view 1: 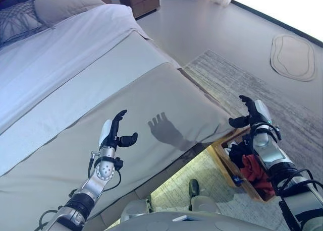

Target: Pick up the clothes from the bed and place them into the basket

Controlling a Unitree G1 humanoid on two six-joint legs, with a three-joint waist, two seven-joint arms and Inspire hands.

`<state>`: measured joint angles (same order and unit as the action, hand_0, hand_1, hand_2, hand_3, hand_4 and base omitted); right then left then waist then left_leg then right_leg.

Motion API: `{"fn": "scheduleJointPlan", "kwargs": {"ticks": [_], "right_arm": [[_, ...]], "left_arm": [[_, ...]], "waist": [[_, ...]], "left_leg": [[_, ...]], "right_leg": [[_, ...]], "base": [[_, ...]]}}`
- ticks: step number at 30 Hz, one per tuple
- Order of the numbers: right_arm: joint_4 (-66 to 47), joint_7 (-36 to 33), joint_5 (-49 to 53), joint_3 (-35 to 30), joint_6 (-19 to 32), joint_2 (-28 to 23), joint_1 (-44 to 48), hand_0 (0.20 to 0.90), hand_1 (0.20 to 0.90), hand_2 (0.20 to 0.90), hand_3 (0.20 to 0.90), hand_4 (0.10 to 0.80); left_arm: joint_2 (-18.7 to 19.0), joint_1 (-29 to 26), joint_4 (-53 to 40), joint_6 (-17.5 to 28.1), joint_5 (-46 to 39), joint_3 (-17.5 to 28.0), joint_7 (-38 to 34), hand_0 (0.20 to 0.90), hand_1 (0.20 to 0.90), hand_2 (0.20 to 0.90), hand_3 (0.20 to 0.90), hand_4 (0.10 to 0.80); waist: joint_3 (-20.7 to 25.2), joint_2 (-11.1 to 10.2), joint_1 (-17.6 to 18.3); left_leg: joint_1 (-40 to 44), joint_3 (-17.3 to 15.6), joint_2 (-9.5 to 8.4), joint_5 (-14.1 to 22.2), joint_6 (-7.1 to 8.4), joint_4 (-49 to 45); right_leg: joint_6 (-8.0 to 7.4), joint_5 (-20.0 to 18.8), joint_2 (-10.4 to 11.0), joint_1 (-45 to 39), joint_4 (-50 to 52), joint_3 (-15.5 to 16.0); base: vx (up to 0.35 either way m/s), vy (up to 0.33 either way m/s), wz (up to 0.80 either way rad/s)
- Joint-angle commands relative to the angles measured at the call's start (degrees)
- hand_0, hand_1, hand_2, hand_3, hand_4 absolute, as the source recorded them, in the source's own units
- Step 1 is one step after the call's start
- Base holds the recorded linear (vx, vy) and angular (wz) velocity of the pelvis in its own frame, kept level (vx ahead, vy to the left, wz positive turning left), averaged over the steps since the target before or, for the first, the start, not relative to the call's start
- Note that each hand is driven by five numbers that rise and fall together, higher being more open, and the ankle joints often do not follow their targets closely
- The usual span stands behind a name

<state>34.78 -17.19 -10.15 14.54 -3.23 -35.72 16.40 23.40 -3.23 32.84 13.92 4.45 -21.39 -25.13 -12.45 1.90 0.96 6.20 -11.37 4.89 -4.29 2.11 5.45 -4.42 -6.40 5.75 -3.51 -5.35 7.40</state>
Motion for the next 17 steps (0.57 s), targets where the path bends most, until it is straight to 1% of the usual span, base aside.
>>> {"fn": "scheduleJointPlan", "kwargs": {"ticks": [1,4,8,15,17], "right_arm": [[-2.77,-4.01,-4.45,1.1,4.96,-1.54,1.9,0.9,0.9,0.9,0.9,0.8],[-4.73,-3.31,-6.69,1.63,5.0,-0.71,0.0,0.9,0.9,0.9,0.9,0.8],[-5.09,-3.18,-6.46,2.4,5.33,0.29,-1.17,0.9,0.9,0.9,0.9,0.8],[-4.08,-1.97,-5.73,4.85,3.96,3.1,-1.95,0.9,0.9,0.9,0.9,0.8],[-3.69,-1.92,-5.03,5.17,4.07,3.95,-2.34,0.9,0.9,0.9,0.9,0.8]], "left_arm": [[-0.02,-2.53,1.34,3.75,1.48,2.38,-3.01,0.9,0.9,0.9,0.9,0.8],[0.08,-0.93,1.37,3.22,2.4,3.11,-2.19,0.9,0.9,0.9,0.9,0.8],[0.44,-0.07,2.04,3.16,3.04,3.94,-0.23,0.9,0.9,0.9,0.9,0.8],[0.56,-0.36,3.11,2.6,3.44,4.08,2.22,0.9,0.9,0.9,0.9,0.8],[0.62,-0.6,3.16,3.11,2.82,3.95,4.38,0.9,0.9,0.9,0.9,0.8]], "waist": [[6.21,-2.68,-0.39],[6.84,-3.06,-1.37],[7.36,-3.29,-2.58],[7.68,-3.44,-4.03],[7.67,-3.48,-4.29]], "left_leg": [[1.55,1.93,1.08,6.31,0.89,-0.45],[1.28,2.63,0.92,6.39,0.77,-0.45],[0.88,3.41,0.64,6.53,0.63,-0.45],[0.74,4.38,0.24,6.82,0.31,-0.45],[0.78,4.65,0.12,6.88,0.19,-0.45]], "right_leg": [[-0.11,4.71,0.83,-1.92,0.61,0.81],[-0.39,4.85,1.18,-2.33,0.44,1.9],[-0.62,5.12,1.55,-2.73,0.35,3.15],[-0.85,5.48,1.93,-3.34,0.35,4.6],[-0.94,5.48,2.1,-3.56,0.35,4.85]], "base": [[0.038,0.015,0.1],[0.035,0.002,0.13],[0.014,-0.009,0.13],[0.005,-0.009,0.1],[-0.002,-0.001,0.12]]}}
